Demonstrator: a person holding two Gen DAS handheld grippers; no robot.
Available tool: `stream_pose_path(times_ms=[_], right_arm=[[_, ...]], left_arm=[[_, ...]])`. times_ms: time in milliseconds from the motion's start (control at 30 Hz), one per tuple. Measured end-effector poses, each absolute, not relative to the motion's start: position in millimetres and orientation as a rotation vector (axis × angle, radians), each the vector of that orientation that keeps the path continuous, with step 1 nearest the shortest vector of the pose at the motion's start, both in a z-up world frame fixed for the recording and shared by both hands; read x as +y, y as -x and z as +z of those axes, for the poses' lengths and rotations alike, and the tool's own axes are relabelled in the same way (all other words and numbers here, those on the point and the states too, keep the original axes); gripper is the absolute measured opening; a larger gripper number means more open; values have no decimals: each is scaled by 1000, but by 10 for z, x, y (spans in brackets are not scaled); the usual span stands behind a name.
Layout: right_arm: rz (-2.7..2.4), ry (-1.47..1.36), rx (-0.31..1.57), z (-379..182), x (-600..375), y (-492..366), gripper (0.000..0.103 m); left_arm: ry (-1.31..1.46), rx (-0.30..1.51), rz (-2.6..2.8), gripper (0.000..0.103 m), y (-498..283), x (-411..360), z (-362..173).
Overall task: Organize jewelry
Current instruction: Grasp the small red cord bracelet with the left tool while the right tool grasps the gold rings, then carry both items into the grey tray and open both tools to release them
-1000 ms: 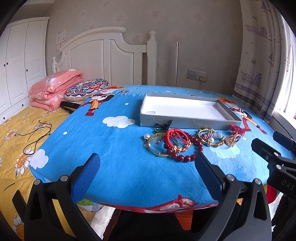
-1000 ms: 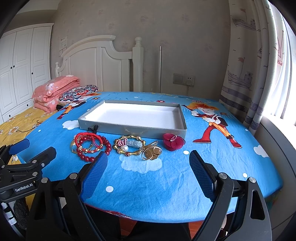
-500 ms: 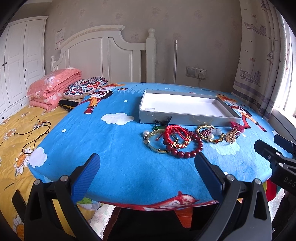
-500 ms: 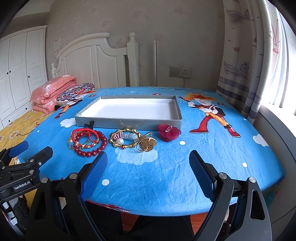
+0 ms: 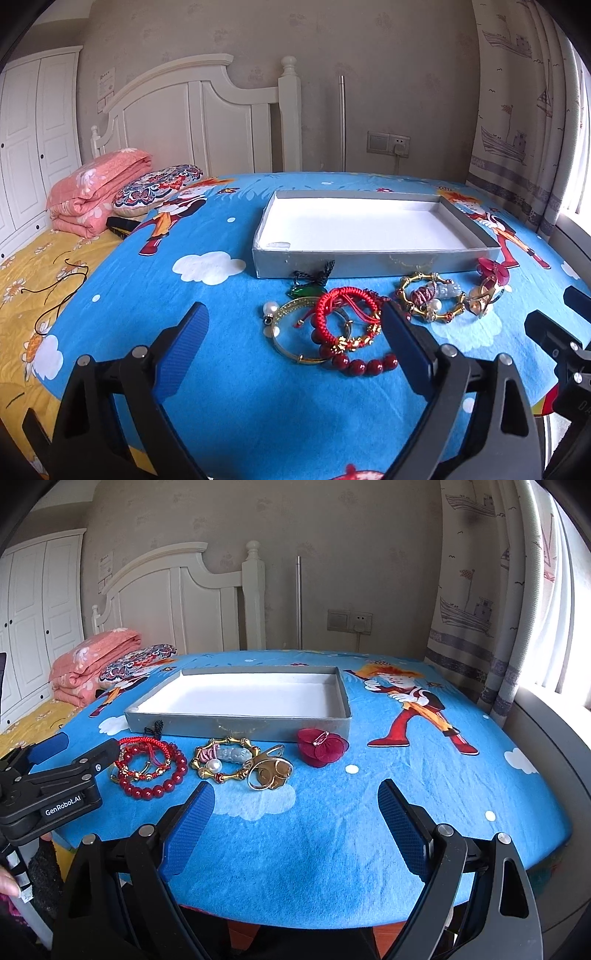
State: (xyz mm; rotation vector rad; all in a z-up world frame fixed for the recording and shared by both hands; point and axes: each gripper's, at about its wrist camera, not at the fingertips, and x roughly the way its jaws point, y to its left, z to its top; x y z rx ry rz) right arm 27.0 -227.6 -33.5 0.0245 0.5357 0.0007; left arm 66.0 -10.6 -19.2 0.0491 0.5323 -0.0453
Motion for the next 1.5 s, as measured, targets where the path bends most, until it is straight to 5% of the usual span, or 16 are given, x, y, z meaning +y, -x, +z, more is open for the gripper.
stream_pose_path(times_ms=[233, 567, 800, 1500], right_arm=[[36, -60, 610, -461, -2298, -569, 78], [52, -36, 651, -491, -2142, -866, 59], [80, 8, 653, -518, -2066, -953, 38], [71, -10, 538, -229, -2182, -714, 37]], left_arm=[[-60, 556, -92, 80, -925, -206, -279], [-44, 578, -201, 6, -1011, -276, -270], [-59, 558, -244, 5, -905, -345, -214], [-83, 536, -169, 4, -770, -439, 64]])
